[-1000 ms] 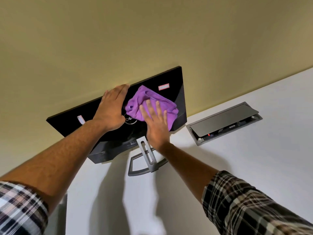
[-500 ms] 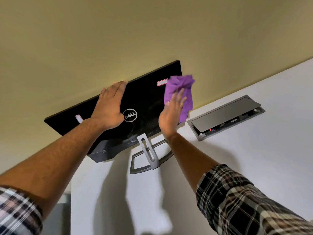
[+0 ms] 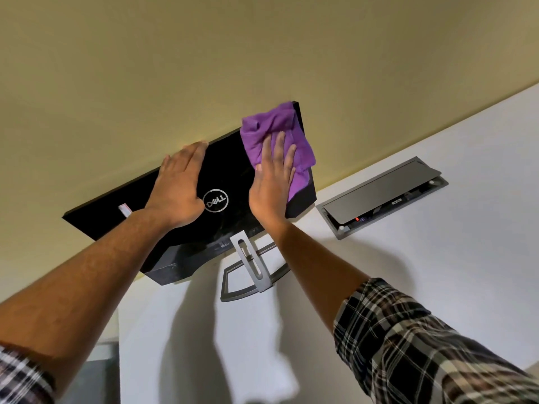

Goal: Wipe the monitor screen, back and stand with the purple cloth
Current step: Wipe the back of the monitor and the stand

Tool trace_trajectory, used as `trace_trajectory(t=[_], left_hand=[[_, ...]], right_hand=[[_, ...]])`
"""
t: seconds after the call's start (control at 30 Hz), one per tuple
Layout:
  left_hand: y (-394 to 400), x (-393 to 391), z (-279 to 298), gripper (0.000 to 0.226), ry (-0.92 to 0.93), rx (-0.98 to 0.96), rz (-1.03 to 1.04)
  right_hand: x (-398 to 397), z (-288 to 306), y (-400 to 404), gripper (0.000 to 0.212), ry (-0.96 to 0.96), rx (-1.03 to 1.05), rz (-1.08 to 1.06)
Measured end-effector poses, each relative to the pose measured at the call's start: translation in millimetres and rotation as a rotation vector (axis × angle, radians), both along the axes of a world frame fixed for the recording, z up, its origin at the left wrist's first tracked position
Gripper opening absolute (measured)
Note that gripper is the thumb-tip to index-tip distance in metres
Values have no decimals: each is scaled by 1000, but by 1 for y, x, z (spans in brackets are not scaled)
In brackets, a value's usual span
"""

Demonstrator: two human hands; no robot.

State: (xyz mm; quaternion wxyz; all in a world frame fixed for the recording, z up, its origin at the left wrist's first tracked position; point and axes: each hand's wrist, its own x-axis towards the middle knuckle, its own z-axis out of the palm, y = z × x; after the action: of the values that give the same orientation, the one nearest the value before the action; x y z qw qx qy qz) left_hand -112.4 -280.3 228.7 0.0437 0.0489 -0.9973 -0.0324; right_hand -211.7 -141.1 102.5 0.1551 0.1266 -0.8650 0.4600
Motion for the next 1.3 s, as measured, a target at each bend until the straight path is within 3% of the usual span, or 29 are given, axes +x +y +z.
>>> trace_trajectory(t=[0.07, 0.23, 0.3, 0.37, 0.5, 0.7, 0.87, 1.1, 1.3], left_hand=[[-1, -1, -1, 116, 0, -2, -3], [-2, -1, -1, 114, 2, -15, -15], [-2, -1, -2, 115, 8, -16, -10], [-2, 0, -3, 116, 20, -11, -2], [2, -1, -7, 117, 53, -20, 1], [3, 0, -6, 116, 51, -27, 7], [2, 1, -8, 116, 60, -31, 2], [4, 2, -3, 116, 42, -6, 12], [3, 1, -7, 116, 59, -23, 4]], right_hand=[[-5, -25, 7, 63, -91, -72, -49], [-8, -84, 35, 59, -641, -433, -202], [-6, -84, 39, 58, -720, -508, -206], [13, -70, 27, 59, -659, -508, -161], [49, -70, 4, 64, -503, -315, -50], [-28, -71, 46, 59, -734, -427, -204], [33, -59, 5, 60, -655, -450, -155], [-25, -68, 41, 59, -814, -432, -208], [35, -61, 13, 61, -757, -494, -90]])
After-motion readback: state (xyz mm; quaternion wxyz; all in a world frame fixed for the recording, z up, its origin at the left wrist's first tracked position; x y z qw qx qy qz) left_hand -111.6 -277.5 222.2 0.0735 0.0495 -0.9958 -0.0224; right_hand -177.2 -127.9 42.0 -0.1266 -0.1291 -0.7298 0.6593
